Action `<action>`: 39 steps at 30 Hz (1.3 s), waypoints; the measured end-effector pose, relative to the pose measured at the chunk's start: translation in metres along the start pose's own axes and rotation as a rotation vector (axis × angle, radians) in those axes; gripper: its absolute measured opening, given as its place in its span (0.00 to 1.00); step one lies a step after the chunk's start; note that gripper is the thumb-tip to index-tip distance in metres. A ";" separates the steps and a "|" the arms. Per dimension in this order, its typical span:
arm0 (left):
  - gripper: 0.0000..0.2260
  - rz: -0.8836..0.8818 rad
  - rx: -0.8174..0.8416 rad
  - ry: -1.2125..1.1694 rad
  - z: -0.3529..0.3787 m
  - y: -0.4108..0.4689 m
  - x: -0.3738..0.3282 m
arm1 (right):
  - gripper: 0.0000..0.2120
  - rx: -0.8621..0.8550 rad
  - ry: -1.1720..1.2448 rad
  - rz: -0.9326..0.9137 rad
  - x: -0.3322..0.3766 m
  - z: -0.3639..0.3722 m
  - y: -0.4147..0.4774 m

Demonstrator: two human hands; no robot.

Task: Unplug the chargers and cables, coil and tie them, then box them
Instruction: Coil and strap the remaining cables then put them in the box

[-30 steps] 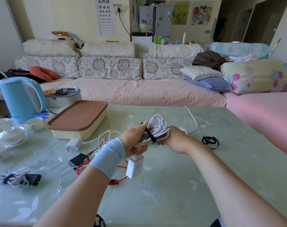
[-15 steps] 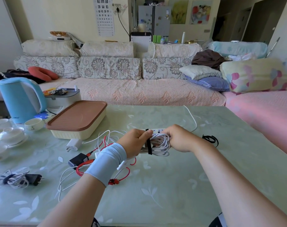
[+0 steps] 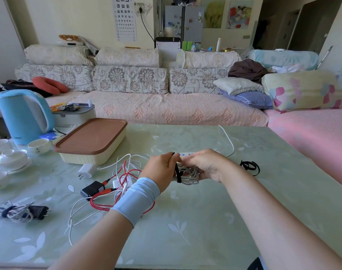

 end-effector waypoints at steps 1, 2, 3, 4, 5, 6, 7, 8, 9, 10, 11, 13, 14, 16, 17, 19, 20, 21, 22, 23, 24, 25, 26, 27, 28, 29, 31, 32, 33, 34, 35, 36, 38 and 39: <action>0.14 0.016 -0.017 -0.011 0.000 -0.001 -0.003 | 0.03 -0.022 0.011 0.017 -0.001 -0.002 -0.001; 0.12 0.042 -0.028 -0.009 0.000 -0.002 -0.006 | 0.03 -0.053 0.018 0.029 -0.002 -0.006 0.000; 0.10 0.061 -0.028 -0.012 0.001 -0.002 -0.009 | 0.03 -0.089 0.025 0.041 -0.003 -0.009 0.000; 0.10 0.077 -0.019 -0.009 0.002 -0.003 -0.012 | 0.04 -0.121 0.030 0.050 -0.005 -0.012 0.000; 0.10 0.065 0.003 -0.034 0.003 -0.003 -0.012 | 0.05 -0.144 0.031 0.057 -0.006 -0.014 -0.001; 0.11 0.052 0.028 -0.054 0.004 -0.002 -0.010 | 0.06 -0.161 0.027 0.059 -0.007 -0.015 -0.002; 0.12 0.030 0.051 -0.064 0.005 -0.001 -0.009 | 0.07 -0.177 0.024 0.059 -0.008 -0.015 -0.003; 0.13 0.011 0.065 -0.062 0.005 0.000 -0.007 | 0.08 -0.195 0.026 0.058 -0.009 -0.015 -0.003; 0.14 -0.005 0.077 -0.060 0.004 0.000 -0.006 | 0.09 -0.212 0.032 0.054 -0.009 -0.015 -0.004; 0.14 -0.017 0.088 -0.065 0.004 0.000 -0.006 | 0.11 -0.228 0.040 0.051 -0.010 -0.016 -0.003; 0.15 -0.028 0.091 -0.076 0.003 0.001 -0.006 | 0.11 -0.247 0.053 0.054 -0.011 -0.016 -0.002; 0.16 -0.052 0.084 -0.090 -0.001 0.001 -0.006 | 0.12 -0.291 0.099 0.080 -0.014 -0.019 0.001; 0.16 -0.064 0.089 -0.101 -0.001 0.001 -0.005 | 0.13 -0.305 0.126 0.102 -0.018 -0.020 0.002; 0.17 -0.085 0.114 -0.139 0.000 0.000 -0.004 | 0.13 -0.299 0.165 0.142 -0.020 -0.018 0.000; 0.17 -0.097 0.127 -0.159 0.001 0.000 -0.003 | 0.14 -0.283 0.170 0.158 -0.021 -0.017 -0.001; 0.17 -0.116 0.142 -0.185 0.002 0.000 -0.001 | 0.15 -0.259 0.166 0.181 -0.024 -0.015 -0.002; 0.17 -0.121 0.148 -0.193 0.004 0.000 0.000 | 0.16 -0.257 0.161 0.175 -0.023 -0.015 -0.002; 0.17 -0.130 0.157 -0.204 0.005 -0.001 0.001 | 0.15 -0.268 0.152 0.152 -0.020 -0.017 -0.002; 0.17 -0.143 0.166 -0.227 0.007 0.000 0.002 | 0.13 -0.294 0.127 0.109 -0.016 -0.020 -0.002; 0.17 -0.163 0.175 -0.262 0.008 0.000 0.003 | 0.10 -0.331 0.065 0.038 -0.008 -0.024 -0.003; 0.17 -0.184 0.178 -0.305 0.009 0.001 0.004 | 0.08 -0.357 -0.056 -0.059 0.003 -0.028 -0.005; 0.18 -0.204 0.179 -0.339 0.008 0.002 0.005 | 0.05 -0.364 -0.232 -0.161 0.018 -0.028 -0.009; 0.18 -0.217 0.176 -0.353 0.008 0.003 0.006 | 0.03 -0.363 -0.425 -0.265 0.033 -0.023 -0.014; 0.18 -0.222 0.173 -0.351 0.008 0.003 0.007 | 0.03 -0.361 -0.590 -0.370 0.045 -0.016 -0.019; 0.17 -0.224 0.169 -0.333 0.007 0.004 0.007 | 0.04 -0.347 -0.704 -0.467 0.054 -0.007 -0.022; 0.17 -0.227 0.162 -0.299 0.007 0.004 0.008 | 0.05 -0.324 -0.778 -0.544 0.059 0.002 -0.024; 0.17 -0.253 0.147 -0.242 0.007 0.006 0.013 | 0.08 -0.294 -0.839 -0.641 0.063 0.013 -0.026; 0.17 -0.280 0.137 -0.232 0.006 0.008 0.016 | 0.07 -0.298 -0.814 -0.673 0.065 0.015 -0.027; 0.17 -0.315 0.133 -0.230 0.005 0.009 0.021 | 0.06 -0.312 -0.777 -0.713 0.068 0.015 -0.030; 0.17 -0.347 0.137 -0.229 0.005 0.009 0.024 | 0.04 -0.328 -0.744 -0.761 0.071 0.016 -0.033; 0.16 -0.369 0.146 -0.229 0.004 0.009 0.027 | 0.03 -0.337 -0.724 -0.814 0.074 0.018 -0.036; 0.16 -0.380 0.156 -0.223 0.004 0.010 0.028 | 0.03 -0.337 -0.712 -0.865 0.077 0.022 -0.040; 0.12 -0.356 0.183 -0.154 0.005 0.014 0.031 | 0.03 -0.321 -0.700 -0.965 0.080 0.031 -0.047; 0.08 -0.349 0.193 -0.125 0.004 0.015 0.032 | 0.03 -0.306 -0.693 -1.009 0.081 0.036 -0.050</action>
Point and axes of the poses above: each hand's wrist, its own y-axis towards the middle knuckle, its own z-axis out of the palm, x = y × z, the point moved 9 cm from there along y, towards the middle knuckle, and after that the axes turned 8 degrees about -z, right-handed, at the moved point
